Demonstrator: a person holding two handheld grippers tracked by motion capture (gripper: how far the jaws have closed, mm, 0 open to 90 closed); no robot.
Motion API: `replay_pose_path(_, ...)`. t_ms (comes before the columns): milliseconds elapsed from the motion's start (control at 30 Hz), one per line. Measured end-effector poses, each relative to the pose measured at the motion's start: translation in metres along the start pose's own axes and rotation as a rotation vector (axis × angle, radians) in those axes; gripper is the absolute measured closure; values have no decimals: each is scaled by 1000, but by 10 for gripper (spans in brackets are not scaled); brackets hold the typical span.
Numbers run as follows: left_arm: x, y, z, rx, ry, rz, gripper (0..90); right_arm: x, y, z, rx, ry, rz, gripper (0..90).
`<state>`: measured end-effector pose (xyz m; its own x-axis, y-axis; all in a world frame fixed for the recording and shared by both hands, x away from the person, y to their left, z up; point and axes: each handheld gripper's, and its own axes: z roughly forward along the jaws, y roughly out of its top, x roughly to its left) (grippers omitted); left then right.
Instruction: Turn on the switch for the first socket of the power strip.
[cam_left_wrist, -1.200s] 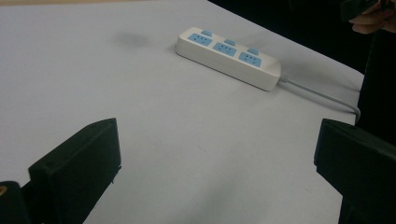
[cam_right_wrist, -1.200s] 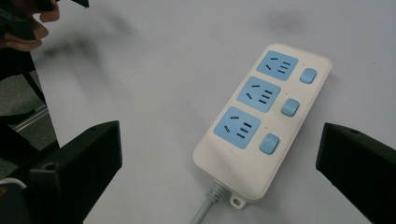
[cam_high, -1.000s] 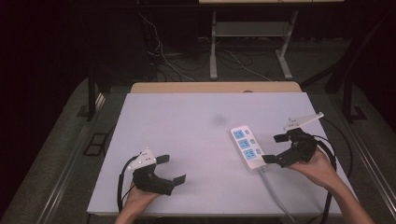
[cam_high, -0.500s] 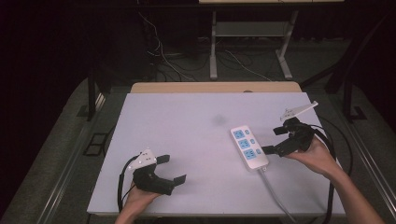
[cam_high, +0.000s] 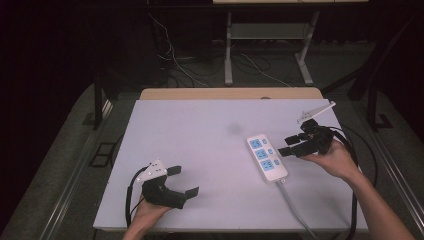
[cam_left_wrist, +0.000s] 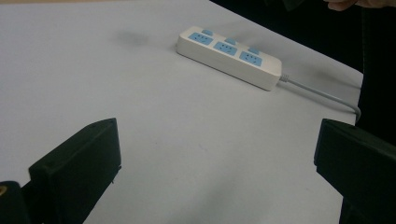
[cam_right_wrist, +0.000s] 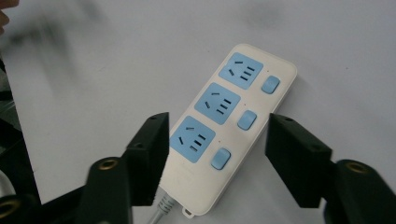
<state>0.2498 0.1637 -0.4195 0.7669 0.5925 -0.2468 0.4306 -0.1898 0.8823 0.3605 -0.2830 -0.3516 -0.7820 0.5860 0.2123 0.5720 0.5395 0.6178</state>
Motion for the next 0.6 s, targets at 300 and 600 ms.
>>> replay_pose_path(300, 0, 0, 1, 3, -2, 3, 0, -5, -1, 5, 23, 33, -50, 808)
replay_pose_path(600, 2, 0, 1, 7, 0, 6, 0, -10, 0, 17, 60, 40, -83, 894)
